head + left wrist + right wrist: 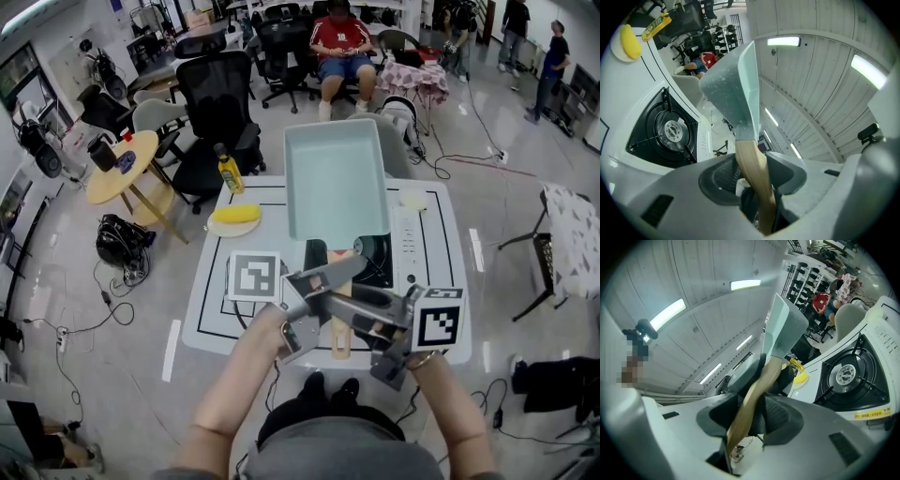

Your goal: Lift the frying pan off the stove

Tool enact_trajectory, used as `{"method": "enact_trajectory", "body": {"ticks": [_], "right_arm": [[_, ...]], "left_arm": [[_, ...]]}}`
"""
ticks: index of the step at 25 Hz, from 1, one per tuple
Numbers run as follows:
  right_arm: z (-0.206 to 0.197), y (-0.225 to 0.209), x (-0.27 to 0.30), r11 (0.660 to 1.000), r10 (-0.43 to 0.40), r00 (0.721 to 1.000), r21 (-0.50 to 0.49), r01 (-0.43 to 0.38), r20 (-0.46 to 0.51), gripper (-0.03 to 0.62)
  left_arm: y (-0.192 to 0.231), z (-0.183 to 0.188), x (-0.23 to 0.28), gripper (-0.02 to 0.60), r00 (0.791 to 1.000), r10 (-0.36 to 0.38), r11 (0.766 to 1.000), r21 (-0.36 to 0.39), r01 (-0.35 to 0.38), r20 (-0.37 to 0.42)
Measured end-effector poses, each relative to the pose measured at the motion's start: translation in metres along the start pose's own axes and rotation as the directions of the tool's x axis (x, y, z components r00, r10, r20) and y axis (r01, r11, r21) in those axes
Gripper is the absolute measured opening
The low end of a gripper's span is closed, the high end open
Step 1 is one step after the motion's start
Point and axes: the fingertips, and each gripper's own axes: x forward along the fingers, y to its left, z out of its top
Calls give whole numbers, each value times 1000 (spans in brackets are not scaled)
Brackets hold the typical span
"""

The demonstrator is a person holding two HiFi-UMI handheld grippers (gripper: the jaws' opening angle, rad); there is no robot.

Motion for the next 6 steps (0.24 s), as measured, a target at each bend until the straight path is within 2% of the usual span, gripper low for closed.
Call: {"method": "enact_trajectory", "body": {"ticks": [6], "right_arm": [[0, 1, -2, 1000, 5, 1000, 1, -5, 2, 167]], "left_arm": [[-1, -2, 2, 167, 1000, -2, 1000, 0, 2, 3]]}}
